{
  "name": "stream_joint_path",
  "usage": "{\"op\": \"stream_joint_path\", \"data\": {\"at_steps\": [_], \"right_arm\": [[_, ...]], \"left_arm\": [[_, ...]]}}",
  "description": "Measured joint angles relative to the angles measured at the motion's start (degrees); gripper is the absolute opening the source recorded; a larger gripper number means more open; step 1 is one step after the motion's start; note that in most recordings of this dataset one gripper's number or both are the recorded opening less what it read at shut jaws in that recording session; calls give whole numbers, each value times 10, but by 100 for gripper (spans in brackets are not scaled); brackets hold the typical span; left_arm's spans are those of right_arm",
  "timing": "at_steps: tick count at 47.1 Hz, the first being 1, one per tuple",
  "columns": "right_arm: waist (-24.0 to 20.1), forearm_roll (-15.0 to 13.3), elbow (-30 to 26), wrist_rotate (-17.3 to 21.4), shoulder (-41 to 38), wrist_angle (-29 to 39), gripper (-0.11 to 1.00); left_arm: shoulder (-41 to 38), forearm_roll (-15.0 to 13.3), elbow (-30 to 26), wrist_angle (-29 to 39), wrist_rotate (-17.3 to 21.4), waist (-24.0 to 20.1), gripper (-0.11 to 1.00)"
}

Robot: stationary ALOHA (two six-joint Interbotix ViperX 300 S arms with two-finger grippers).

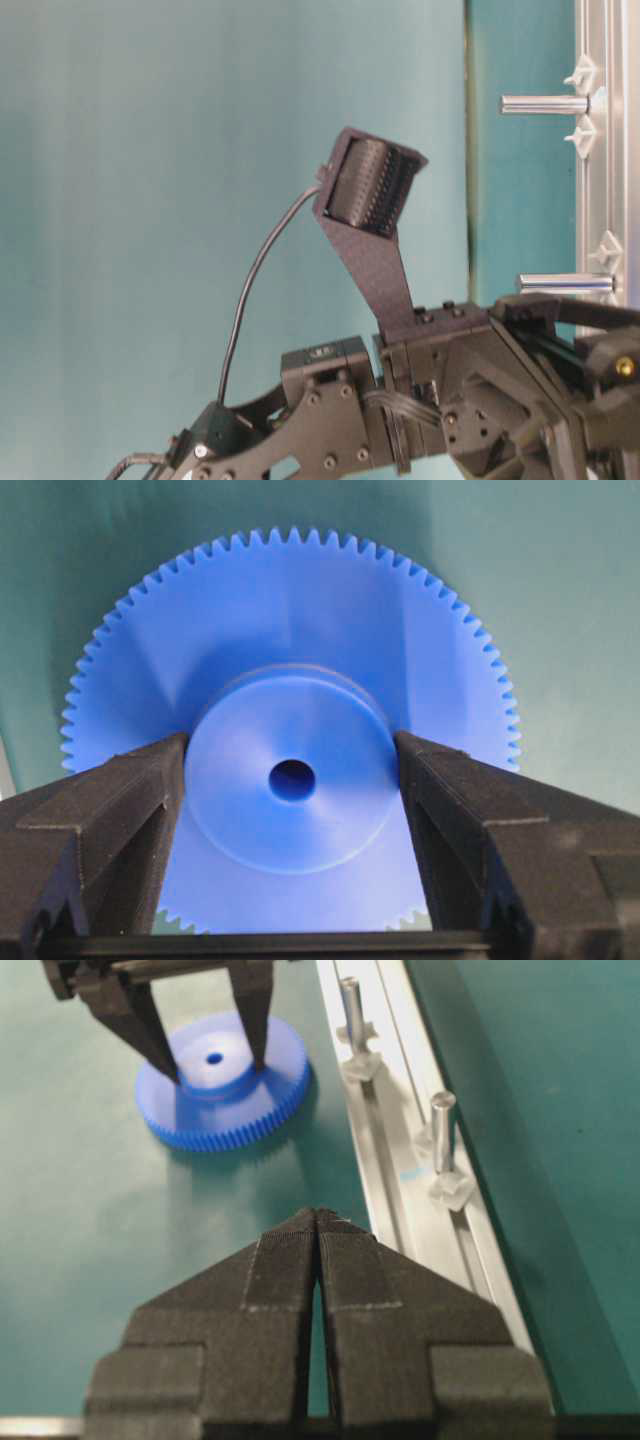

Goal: Find the location of the shaft and insert the large gear.
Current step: 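Close the left gripper on the blue gear's hub, then lift the blue gear and carry it toward the left shaft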

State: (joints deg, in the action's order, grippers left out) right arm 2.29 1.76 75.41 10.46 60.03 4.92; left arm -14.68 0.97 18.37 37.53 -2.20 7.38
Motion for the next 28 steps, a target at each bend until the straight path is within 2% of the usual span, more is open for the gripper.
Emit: {"op": "stream_joint_path", "data": {"at_steps": [28], "right_arm": [[1, 0, 0, 1, 6, 16, 1]], "left_arm": [[0, 0, -62, 62, 2, -1, 70]]}}
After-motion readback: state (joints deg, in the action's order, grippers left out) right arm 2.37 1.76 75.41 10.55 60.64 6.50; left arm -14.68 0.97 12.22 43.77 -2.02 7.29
